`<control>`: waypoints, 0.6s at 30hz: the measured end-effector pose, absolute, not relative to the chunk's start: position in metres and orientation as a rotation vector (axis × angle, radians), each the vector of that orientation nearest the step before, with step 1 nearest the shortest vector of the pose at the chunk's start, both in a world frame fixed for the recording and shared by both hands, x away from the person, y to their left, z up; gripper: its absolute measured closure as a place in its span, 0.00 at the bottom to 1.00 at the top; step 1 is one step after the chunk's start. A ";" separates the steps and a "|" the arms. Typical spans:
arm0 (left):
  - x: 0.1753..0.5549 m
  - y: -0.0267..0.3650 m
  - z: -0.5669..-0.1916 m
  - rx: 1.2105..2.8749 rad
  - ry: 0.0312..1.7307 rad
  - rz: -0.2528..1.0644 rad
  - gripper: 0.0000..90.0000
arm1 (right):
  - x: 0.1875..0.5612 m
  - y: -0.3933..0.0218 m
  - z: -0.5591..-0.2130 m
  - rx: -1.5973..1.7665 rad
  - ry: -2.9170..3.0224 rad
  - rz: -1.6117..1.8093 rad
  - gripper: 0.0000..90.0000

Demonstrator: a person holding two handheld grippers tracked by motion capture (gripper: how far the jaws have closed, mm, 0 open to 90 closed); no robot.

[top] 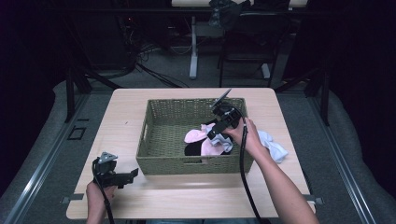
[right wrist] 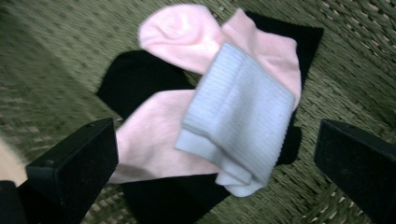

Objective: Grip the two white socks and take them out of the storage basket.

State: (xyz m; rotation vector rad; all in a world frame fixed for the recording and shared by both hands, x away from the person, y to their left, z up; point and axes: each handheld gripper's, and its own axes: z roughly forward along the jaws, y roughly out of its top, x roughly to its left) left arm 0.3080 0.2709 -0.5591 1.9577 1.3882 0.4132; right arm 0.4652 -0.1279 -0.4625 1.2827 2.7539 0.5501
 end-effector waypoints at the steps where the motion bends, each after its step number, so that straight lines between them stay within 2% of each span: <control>1: 0.308 0.271 -0.559 1.959 1.387 0.413 0.01 | 0.466 -0.126 -0.465 1.275 2.749 0.525 0.00; 5: 0.308 0.271 -0.559 1.958 1.387 0.413 0.01 | 0.470 -0.121 -0.477 1.274 2.768 0.478 0.00; 8: 0.308 0.271 -0.559 1.959 1.388 0.413 0.01 | 0.472 -0.116 -0.484 1.260 2.784 0.433 0.07; 11: 0.308 0.271 -0.559 1.964 1.390 0.413 0.01 | 0.472 -0.112 -0.492 1.266 2.787 0.406 0.24; 12: 0.308 0.270 -0.559 1.969 1.397 0.413 0.01 | 0.472 -0.112 -0.493 1.261 2.802 0.382 0.41; 13: 0.308 0.270 -0.560 1.967 1.397 0.415 0.01 | 0.472 -0.110 -0.495 1.258 2.811 0.352 0.52; 14: 0.308 0.271 -0.560 1.971 1.401 0.415 0.01 | 0.473 -0.110 -0.496 1.246 2.820 0.324 0.55; 15: 0.308 0.271 -0.559 1.973 1.402 0.411 0.01 | 0.472 -0.110 -0.497 1.254 2.811 0.315 0.66; 17: 0.308 0.271 -0.559 1.970 1.404 0.414 0.01 | 0.472 -0.112 -0.496 1.248 2.797 0.296 0.79; 18: 0.308 0.271 -0.560 1.970 1.403 0.415 0.01 | 0.472 -0.113 -0.496 1.258 2.786 0.295 0.82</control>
